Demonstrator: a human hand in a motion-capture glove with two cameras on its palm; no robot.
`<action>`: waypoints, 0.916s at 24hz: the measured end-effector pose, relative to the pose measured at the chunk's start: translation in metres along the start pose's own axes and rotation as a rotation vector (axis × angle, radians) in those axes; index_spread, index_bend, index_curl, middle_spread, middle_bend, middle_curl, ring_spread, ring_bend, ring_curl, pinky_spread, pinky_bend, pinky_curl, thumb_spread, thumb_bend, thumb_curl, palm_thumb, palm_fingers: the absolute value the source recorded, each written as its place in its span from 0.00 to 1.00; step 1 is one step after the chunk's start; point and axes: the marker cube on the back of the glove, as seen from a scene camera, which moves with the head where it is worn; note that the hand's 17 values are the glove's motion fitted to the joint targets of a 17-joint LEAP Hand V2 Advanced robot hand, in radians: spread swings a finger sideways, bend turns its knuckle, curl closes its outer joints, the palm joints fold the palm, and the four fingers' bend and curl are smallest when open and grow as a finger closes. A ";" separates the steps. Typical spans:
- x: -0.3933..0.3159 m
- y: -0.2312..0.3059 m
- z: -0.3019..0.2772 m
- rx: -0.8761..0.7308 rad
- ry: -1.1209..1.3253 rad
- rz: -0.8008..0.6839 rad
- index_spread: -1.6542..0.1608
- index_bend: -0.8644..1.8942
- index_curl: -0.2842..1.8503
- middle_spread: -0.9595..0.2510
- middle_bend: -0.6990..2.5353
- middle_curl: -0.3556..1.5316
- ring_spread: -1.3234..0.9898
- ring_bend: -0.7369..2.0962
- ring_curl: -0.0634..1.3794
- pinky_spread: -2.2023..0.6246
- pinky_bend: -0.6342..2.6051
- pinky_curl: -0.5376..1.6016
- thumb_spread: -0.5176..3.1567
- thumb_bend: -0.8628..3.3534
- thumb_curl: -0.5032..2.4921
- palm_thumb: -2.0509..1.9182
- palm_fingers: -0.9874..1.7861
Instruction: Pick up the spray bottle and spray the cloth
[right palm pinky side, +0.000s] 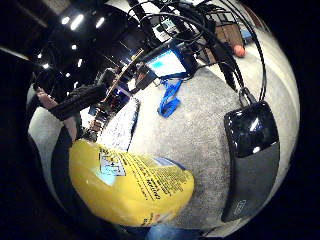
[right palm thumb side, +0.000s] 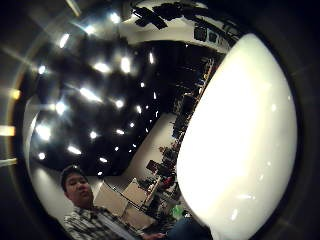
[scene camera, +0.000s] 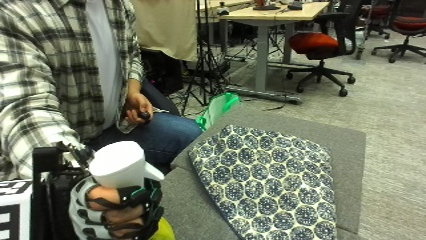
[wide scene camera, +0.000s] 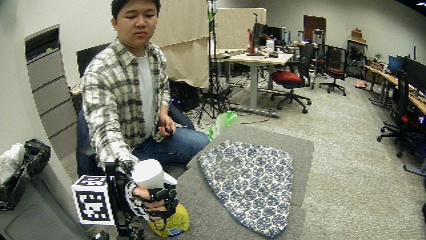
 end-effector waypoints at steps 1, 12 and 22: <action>0.000 0.000 0.000 0.002 0.003 0.000 0.74 0.39 0.30 0.64 0.37 0.44 0.48 0.47 0.34 0.72 0.36 0.40 0.20 0.20 0.39 0.80 0.81; -0.007 -0.003 0.002 0.005 0.009 -0.004 0.74 0.38 0.33 0.64 0.37 0.45 0.47 0.47 0.35 0.71 0.36 0.41 0.17 0.20 0.40 0.80 0.81; -0.115 -0.034 -0.017 -0.030 -0.029 -0.162 0.74 0.38 0.35 0.63 0.37 0.46 0.47 0.47 0.36 0.71 0.36 0.41 0.16 0.20 0.41 0.79 0.81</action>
